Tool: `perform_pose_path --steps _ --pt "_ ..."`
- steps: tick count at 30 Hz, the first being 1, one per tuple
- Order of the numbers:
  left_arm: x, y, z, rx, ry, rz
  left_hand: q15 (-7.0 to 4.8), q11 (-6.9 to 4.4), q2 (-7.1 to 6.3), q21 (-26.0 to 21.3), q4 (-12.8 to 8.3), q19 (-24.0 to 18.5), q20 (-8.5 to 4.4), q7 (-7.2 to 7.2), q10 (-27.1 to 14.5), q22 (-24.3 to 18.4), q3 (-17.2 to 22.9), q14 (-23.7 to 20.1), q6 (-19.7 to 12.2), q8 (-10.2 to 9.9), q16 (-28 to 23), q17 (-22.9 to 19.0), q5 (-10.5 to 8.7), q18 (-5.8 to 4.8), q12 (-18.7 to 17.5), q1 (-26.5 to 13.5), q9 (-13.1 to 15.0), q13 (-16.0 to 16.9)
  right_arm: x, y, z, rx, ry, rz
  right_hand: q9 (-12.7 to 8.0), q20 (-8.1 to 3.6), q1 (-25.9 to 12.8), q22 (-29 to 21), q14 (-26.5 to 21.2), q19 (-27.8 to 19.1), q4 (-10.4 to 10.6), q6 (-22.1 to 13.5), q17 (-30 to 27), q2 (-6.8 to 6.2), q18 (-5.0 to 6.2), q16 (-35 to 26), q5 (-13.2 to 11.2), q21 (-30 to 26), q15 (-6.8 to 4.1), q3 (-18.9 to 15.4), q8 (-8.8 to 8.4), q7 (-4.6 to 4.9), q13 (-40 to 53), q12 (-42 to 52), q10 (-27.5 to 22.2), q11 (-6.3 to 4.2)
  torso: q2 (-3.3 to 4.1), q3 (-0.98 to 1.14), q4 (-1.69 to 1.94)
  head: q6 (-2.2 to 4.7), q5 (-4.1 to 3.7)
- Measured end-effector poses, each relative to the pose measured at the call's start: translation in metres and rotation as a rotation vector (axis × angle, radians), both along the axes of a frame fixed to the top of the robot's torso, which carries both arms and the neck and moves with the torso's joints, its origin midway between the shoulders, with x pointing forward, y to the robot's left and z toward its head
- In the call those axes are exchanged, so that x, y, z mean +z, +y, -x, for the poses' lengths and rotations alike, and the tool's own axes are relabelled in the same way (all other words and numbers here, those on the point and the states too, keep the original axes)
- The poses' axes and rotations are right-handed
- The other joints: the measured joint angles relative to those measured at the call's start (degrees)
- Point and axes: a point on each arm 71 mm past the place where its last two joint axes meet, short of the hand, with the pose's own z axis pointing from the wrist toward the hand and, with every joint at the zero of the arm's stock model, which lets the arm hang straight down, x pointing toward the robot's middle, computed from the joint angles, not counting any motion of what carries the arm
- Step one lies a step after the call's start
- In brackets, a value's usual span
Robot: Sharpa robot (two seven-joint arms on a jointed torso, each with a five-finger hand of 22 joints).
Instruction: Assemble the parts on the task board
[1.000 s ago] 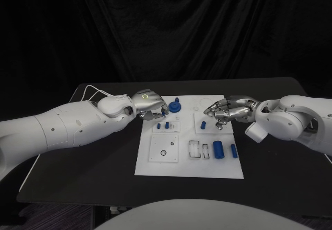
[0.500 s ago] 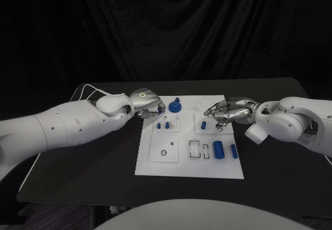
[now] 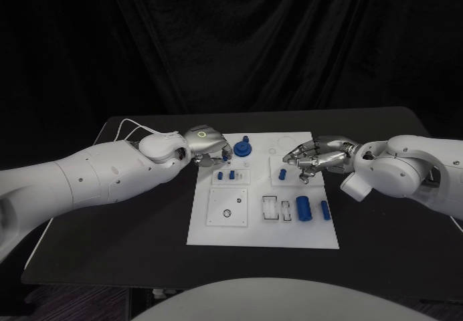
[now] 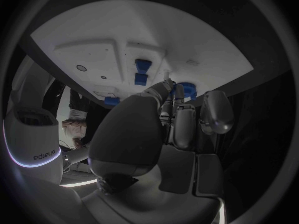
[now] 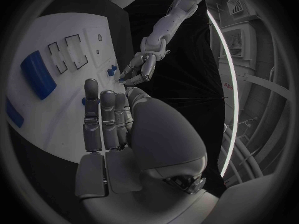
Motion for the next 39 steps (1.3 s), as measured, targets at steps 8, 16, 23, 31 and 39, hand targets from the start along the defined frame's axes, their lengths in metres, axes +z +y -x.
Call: perform_pose_path --steps 8,16,23,31,39 --pt "-0.002 -0.004 -0.001 -0.003 0.010 -0.007 0.12 0.00 0.00 0.0 0.0 0.0 0.00 0.00 0.0 0.0 0.0 -0.1 0.0 -0.2 -0.3 -0.5 0.00 0.00 -0.2 0.0 -0.1 -0.1 -0.002 0.000 0.001 0.001 0.005 0.000 -0.1 0.00 0.0 0.0 0.0 0.0 0.0 0.0 -0.1 0.00 0.00 0.0 0.0 0.0 0.00 0.0 0.00 0.00 -0.1 0.0 0.0 0.00 -0.03 0.02 -0.01 0.00 -0.02" --pt "-0.005 -0.007 -0.002 -0.005 0.019 -0.015 0.21 0.00 0.00 -0.4 0.0 0.0 0.00 0.00 0.0 0.0 0.0 -0.2 0.0 -0.4 -0.3 -0.6 -0.01 -0.01 -0.2 0.0 -0.2 -0.1 -0.004 0.000 0.002 0.001 0.009 0.000 -0.1 0.00 0.0 0.0 0.0 0.0 -0.2 0.2 -0.1 0.00 0.00 0.0 0.0 0.0 0.00 0.2 0.00 0.21 -0.1 0.0 0.0 0.00 -0.06 -0.02 0.00 0.00 0.01" --pt "-0.007 -0.008 -0.002 -0.006 0.025 -0.019 0.21 0.00 0.00 -0.4 0.0 0.0 0.00 0.00 0.0 0.0 0.0 -0.2 0.0 -0.4 -0.6 -0.8 -0.01 0.00 -0.2 0.0 -0.2 -0.1 -0.004 0.000 0.002 0.002 0.010 -0.001 -0.1 0.00 0.0 0.0 0.0 0.0 -0.2 0.2 -0.1 0.00 0.00 0.0 0.0 0.0 0.00 0.2 0.00 0.21 -0.1 0.0 0.0 0.00 -0.09 -0.03 0.03 0.00 -0.09" --pt "-0.008 -0.009 -0.002 -0.009 0.031 -0.021 0.21 0.00 0.00 -0.6 0.0 0.0 0.00 0.00 0.0 0.0 0.0 -0.2 0.0 -0.4 -0.6 -1.1 -0.01 0.00 -0.2 0.0 -0.2 -0.2 -0.004 0.000 0.002 0.002 0.010 -0.001 -0.2 0.00 0.0 0.0 0.0 0.0 -0.2 0.2 -0.1 0.00 0.00 0.0 0.0 0.0 0.00 0.2 0.00 0.21 -0.2 0.0 0.0 0.00 -0.07 -0.03 0.03 0.00 -0.15" --pt "-0.009 -0.011 -0.002 -0.013 0.033 -0.020 0.21 0.01 0.00 -0.6 0.0 0.0 0.00 0.19 0.0 0.0 0.0 -0.2 -0.2 -0.4 -0.6 -1.2 -0.01 0.00 -0.5 0.0 -0.2 -0.1 -0.004 0.000 0.002 0.002 0.010 -0.001 -0.2 0.00 0.0 0.0 0.0 0.0 -0.2 0.2 -0.1 0.00 -0.01 0.0 0.0 0.0 0.00 0.2 0.00 0.21 -0.2 0.0 0.0 0.00 -0.05 -0.03 0.04 0.00 -0.17"
